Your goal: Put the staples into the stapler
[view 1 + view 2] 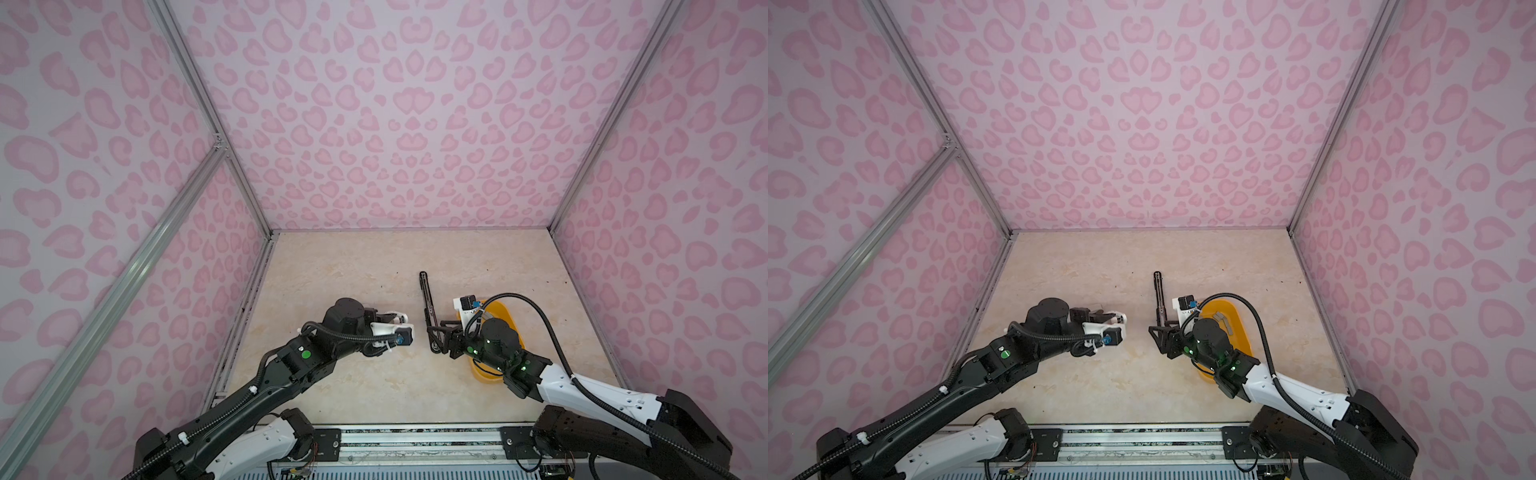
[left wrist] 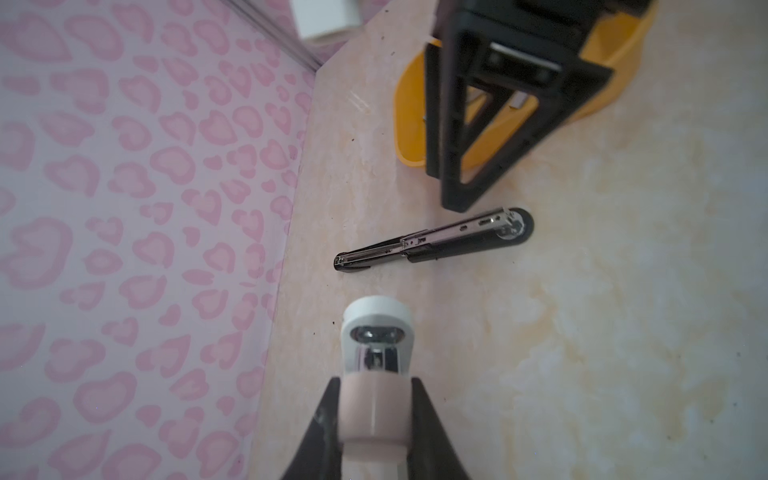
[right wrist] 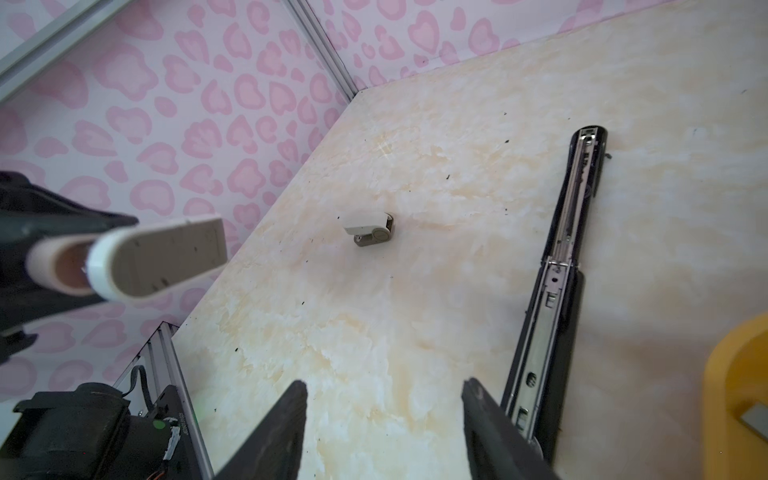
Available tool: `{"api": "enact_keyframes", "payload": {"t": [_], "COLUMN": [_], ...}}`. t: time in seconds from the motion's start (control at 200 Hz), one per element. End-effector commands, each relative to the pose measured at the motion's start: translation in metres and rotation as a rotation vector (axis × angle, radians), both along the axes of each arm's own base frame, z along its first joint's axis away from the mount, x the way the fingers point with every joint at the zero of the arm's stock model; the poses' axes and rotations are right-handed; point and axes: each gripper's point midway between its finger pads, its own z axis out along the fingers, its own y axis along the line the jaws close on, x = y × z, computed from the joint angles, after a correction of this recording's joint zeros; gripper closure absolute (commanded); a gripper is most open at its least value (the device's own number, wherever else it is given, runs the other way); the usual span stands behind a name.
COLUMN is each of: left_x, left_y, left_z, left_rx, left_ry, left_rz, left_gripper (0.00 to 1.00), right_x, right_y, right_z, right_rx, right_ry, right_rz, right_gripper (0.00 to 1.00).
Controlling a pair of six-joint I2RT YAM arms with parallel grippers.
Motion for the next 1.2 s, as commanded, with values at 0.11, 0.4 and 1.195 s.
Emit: {"api": "enact_keyframes", "payload": {"t": [0.11, 0.4, 1.195], "left_x": [0.033, 0.054, 0.025], "left_y": [0.0, 0.012, -0.037], "left_z": [0.07, -0.013, -0.079], "left_rx": [-0.673, -0.633, -0.626], "left_ry": [0.302, 0.387, 0.611], "left_rz": [0.378, 0.596, 0.342], "left_gripper": [0.97, 0.97, 0.97], "right_x": [0.008, 0.015, 0.004], "right_y": [-0.024, -0.042, -0.021], "right_z": [-0.002, 0.002, 0.017], "right_rx": [-0.038, -0.079, -0.094], "right_ry": [-0.023, -0.058, -0.08], "right_rz": [-0.129, -0.216, -0.1], "right_gripper": [0.39, 0.39, 0.36]}}
